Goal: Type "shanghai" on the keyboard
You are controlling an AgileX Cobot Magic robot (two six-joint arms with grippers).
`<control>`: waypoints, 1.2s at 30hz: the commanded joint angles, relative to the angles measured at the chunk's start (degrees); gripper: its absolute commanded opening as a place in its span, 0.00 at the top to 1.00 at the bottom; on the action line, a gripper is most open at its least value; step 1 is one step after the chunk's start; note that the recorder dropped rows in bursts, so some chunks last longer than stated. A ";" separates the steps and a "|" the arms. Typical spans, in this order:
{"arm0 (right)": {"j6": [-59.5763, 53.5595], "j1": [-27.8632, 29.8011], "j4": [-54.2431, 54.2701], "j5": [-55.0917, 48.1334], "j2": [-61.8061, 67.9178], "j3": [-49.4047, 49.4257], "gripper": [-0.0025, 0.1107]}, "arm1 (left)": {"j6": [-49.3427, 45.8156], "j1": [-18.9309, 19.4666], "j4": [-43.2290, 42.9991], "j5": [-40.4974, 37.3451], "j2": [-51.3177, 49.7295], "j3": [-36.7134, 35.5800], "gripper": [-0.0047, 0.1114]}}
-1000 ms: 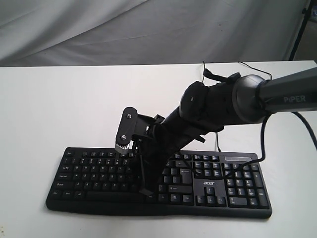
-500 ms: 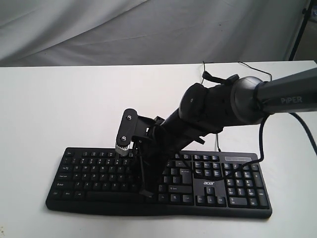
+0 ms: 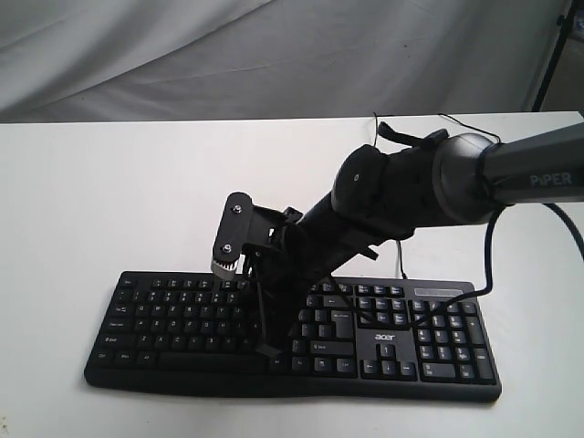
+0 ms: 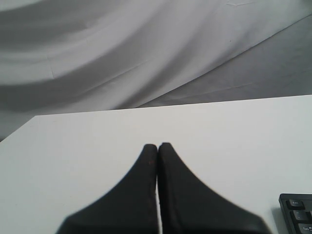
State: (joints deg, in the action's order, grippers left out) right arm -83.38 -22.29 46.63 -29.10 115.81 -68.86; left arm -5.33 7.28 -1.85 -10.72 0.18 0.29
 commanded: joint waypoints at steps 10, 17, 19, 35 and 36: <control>-0.57 0.39 0.66 -0.40 -0.72 0.12 0.98 | 0.16 -0.22 0.03 0.22 -0.18 -0.29 0.95; 4.54 1.00 -3.13 -1.99 -5.64 0.12 0.98 | 0.16 -0.22 0.03 0.22 -0.18 -0.29 0.95; 6.32 1.16 -4.18 -2.55 -7.62 0.12 0.98 | 0.16 -0.22 0.03 0.22 -0.18 -0.29 0.95; 18.36 1.16 -5.63 -1.00 -31.46 0.12 0.98 | 0.16 -0.22 0.03 0.22 -0.18 -0.29 0.95; 18.36 1.16 -5.63 -0.51 -33.69 0.12 0.98 | 0.16 -0.22 0.03 0.22 -0.18 -0.29 0.95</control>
State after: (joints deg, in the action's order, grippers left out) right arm -65.82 -21.36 41.17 -30.94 86.10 -68.86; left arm -5.33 7.28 -1.85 -10.72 0.18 0.29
